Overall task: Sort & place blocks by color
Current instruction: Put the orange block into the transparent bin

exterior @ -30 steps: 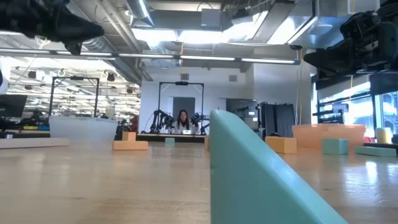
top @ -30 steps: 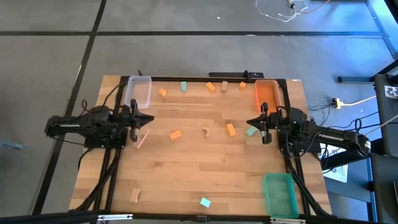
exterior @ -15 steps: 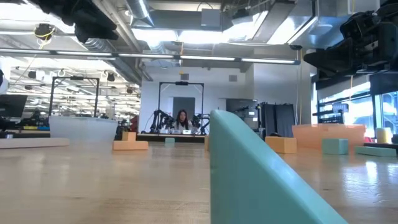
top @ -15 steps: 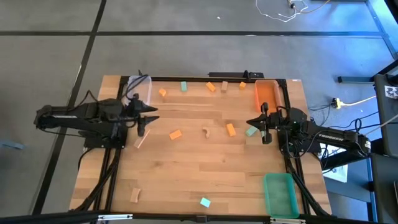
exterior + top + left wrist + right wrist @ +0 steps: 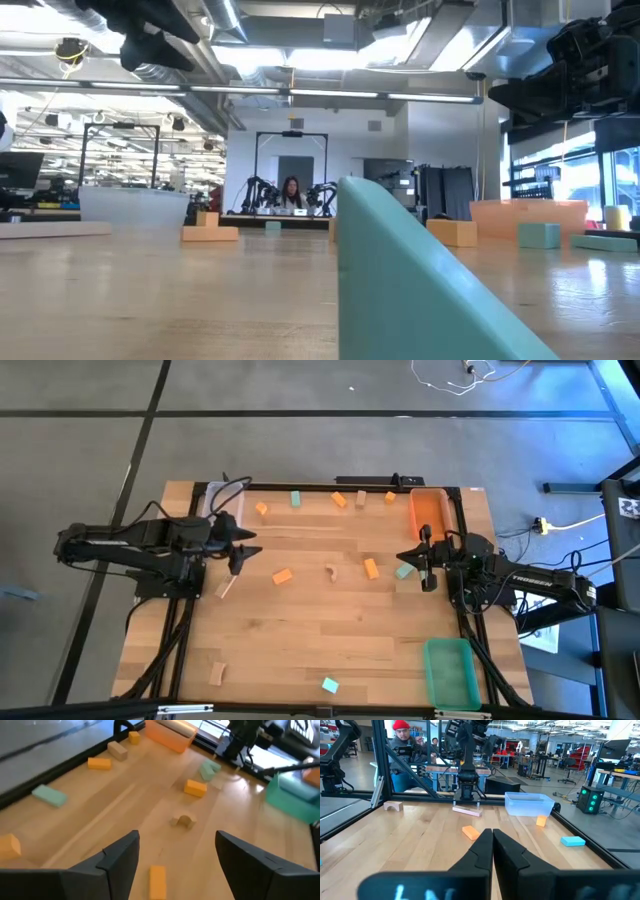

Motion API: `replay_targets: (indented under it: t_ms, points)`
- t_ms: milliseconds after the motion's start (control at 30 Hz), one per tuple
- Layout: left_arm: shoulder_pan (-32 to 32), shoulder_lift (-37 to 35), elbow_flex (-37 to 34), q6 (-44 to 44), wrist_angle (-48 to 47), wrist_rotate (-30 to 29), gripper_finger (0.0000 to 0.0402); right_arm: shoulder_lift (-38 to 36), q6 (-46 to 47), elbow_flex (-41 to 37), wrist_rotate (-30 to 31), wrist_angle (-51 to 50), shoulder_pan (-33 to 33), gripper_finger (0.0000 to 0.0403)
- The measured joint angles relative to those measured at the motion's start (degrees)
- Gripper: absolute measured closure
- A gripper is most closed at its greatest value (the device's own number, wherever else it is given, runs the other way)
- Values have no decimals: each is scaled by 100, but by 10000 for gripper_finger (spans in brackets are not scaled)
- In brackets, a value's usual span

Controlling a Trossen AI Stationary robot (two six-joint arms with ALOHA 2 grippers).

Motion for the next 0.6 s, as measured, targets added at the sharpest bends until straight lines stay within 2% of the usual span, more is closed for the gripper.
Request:
replay_targets:
  t_ms: [233,467,600]
  points:
    - [-2,-10,4,-164,17,390,152,0,1,1,0,0,1,389]
    - [-1,12,4,217,150,1737,151,0,1,1,-2,-1,1,389]
    - [-2,32,4,400,88,1996,151,0,1,0,0,-1,0,389]
